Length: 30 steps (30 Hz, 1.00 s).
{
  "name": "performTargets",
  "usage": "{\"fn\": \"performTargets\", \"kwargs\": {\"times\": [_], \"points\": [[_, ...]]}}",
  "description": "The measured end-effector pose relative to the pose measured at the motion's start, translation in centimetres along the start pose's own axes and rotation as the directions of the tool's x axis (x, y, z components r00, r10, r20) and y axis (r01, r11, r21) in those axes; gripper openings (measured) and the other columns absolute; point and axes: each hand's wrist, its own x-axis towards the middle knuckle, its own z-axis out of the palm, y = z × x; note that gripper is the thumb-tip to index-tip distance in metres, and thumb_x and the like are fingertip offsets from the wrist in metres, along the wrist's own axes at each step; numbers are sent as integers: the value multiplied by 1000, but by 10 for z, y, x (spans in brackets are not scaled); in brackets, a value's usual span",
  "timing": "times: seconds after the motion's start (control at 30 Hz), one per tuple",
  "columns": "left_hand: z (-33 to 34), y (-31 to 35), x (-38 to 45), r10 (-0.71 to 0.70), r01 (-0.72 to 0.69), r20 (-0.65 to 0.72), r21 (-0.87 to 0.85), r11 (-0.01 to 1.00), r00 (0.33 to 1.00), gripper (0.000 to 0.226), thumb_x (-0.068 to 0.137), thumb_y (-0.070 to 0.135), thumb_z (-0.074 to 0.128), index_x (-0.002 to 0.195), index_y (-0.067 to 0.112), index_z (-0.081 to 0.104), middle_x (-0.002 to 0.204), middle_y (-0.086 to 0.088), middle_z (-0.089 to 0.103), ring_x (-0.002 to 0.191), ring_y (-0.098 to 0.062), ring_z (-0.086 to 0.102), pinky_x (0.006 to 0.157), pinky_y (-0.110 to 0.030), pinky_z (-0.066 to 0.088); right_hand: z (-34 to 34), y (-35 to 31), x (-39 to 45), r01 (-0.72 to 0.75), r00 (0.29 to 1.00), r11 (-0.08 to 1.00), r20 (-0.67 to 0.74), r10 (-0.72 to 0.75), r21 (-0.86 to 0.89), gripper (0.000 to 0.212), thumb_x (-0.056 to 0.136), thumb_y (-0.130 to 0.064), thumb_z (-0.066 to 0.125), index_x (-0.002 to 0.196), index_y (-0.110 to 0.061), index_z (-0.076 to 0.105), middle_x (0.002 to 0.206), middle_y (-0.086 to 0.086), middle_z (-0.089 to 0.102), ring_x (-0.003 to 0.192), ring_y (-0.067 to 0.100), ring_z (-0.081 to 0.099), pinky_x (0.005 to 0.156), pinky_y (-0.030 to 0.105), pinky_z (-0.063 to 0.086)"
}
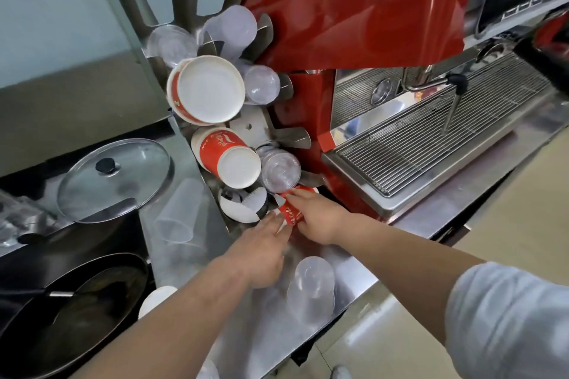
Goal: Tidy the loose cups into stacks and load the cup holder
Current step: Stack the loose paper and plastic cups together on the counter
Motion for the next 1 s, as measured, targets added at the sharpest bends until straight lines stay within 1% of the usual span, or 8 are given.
{"fn": "performTargets", "kwargs": {"times": [0.1, 0.2, 0.27, 0.37, 0.5, 0.7, 0.87, 1.0], "points": [[4, 0, 0, -4, 5, -25, 8, 1000, 1000, 71, 95, 25, 49, 156, 13, 15, 165, -9, 9, 153, -29, 2, 123, -42, 14, 2, 1, 4, -26, 998, 998, 54, 29, -59, 75, 87, -25, 56, 152, -16, 21, 159, 7, 20, 147, 25, 19, 118, 37, 24], [6, 1, -2, 8, -7, -52, 19, 1000, 999, 71, 93, 24, 49, 155, 14, 17, 163, -9, 13, 151, -28, 6, 122, -42, 17, 3, 2, 3, -36, 999, 987, 12, 38, -154, 76, 85, -26, 57, 151, -17, 21, 150, 9, 27, 135, 32, 30, 111, 40, 33], [7, 2, -4, 11, -11, -70, 9, 1000, 997, 69, 93, 23, 49, 155, 14, 19, 162, -10, 15, 151, -28, 6, 121, -41, 17, 3, 4, 3, -38, 999, 983, 5, 40, -182, 73, 83, -25, 57, 149, -17, 26, 143, 10, 31, 128, 32, 34, 106, 38, 37], [8, 2, -6, -3, 3, -82, 5, 1000, 997, 67, 94, 25, 47, 155, 15, 19, 163, -8, 12, 152, -27, 4, 121, -40, 14, 6, 7, 4, -32, 999, 986, 1, 33, -165, 60, 80, -26, 58, 137, -19, 39, 142, 7, 32, 126, 32, 36, 106, 38, 36], [8, 3, -3, -21, 18, -108, -28, 999, 994, 67, 95, 26, 47, 154, 12, 20, 163, -10, 13, 152, -27, 6, 122, -37, 8, 7, 9, -1, -46, 996, 991, 68, 55, -127, 66, 77, -32, 58, 138, -27, 34, 144, 4, 37, 134, 31, 34, 114, 49, 24], [14, 2, 1, -56, 50, -151, -46, 998, 987, 72, 92, 27, 54, 154, 13, 20, 163, -9, 14, 151, -28, 11, 123, -37, 8, 12, 22, -14, -58, 990, 998, 123, 62, -31, 77, 70, -28, 58, 139, -38, 26, 132, 5, 44, 118, 32, 48, 102, 44, 42], [17, 4, 5, -96, 81, -197, -84, 993, 976, 71, 85, 24, 59, 150, 16, 32, 150, -9, 33, 137, -29, 32, 118, -40, 26, 10, 26, -22, -27, 988, 999, 155, 23, 27, 85, 70, -32, 68, 144, -34, 25, 130, 10, 45, 116, 31, 52, 100, 34, 44], [21, 3, 4, -146, 100, -258, -182, 978, 955, 63, 84, 26, 57, 145, 18, 42, 140, -7, 44, 125, -28, 43, 110, -42, 38, 2, 23, -32, 26, 990, 996, 136, -38, 88, 99, 53, -60, 60, 144, -33, 29, 128, 8, 48, 117, 25, 52, 103, 30, 41]]}}
